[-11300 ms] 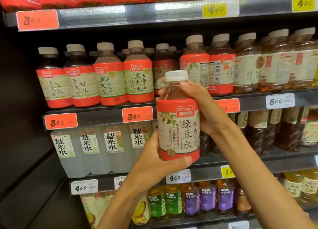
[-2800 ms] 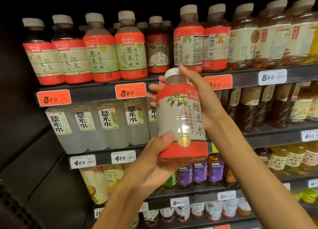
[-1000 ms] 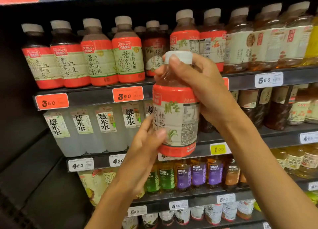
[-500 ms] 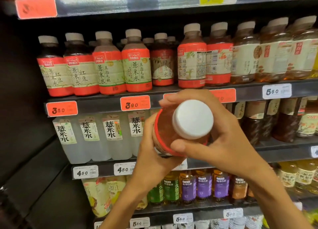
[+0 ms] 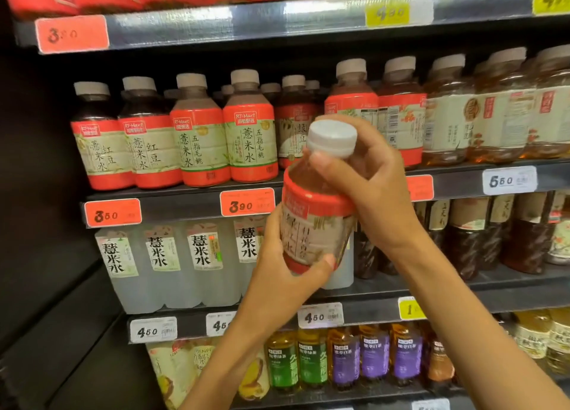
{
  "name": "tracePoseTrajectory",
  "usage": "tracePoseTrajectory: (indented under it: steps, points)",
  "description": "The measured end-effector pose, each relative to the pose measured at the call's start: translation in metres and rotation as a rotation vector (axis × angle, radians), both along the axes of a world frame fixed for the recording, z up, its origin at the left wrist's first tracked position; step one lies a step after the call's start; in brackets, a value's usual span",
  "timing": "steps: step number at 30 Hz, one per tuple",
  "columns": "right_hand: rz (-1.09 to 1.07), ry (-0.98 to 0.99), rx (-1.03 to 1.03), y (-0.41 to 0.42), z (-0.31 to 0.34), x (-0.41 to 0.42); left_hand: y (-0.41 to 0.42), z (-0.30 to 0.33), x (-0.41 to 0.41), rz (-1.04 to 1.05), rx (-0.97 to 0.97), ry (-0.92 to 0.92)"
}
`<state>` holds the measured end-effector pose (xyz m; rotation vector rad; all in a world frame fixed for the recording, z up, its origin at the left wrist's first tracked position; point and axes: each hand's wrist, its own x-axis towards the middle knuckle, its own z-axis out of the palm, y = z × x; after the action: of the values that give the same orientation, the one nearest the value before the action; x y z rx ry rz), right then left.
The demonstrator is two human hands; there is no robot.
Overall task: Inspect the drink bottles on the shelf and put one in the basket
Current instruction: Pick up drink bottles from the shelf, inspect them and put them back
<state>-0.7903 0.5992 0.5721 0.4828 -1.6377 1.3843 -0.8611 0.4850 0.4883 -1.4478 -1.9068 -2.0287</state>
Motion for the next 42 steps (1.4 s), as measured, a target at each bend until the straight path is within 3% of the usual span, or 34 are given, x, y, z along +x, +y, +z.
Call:
tracePoseTrajectory:
  steps: [8,14,18,21,25,32,36,42]
  points:
    - [0.006,-0.028,-0.314,0.02,0.052,-0.043,0.024,0.048,-0.024,0.1,0.152,0.041]
    - [-0.085,-0.011,-0.271,0.026,0.07,-0.074,0.05,0.062,-0.041,0.216,0.18,0.026]
    - [-0.27,0.004,-0.19,0.028,0.067,-0.089,0.054,0.063,-0.047,0.305,0.124,0.062]
    - [-0.538,0.157,-0.018,0.028,0.062,-0.092,0.057,0.063,-0.047,0.435,0.04,0.133]
    - [-0.828,0.295,0.185,0.03,0.057,-0.089,0.064,0.062,-0.043,0.773,-0.11,0.378]
    - [-0.818,0.098,0.47,0.043,0.044,-0.08,0.073,0.068,-0.045,1.022,-0.164,0.519]
    - [-1.157,0.064,0.625,0.049,0.033,-0.085,0.079,0.072,-0.05,1.085,-0.238,0.56]
    - [-1.205,0.073,0.599,0.053,0.032,-0.093,0.083,0.071,-0.052,1.086,-0.323,0.609]
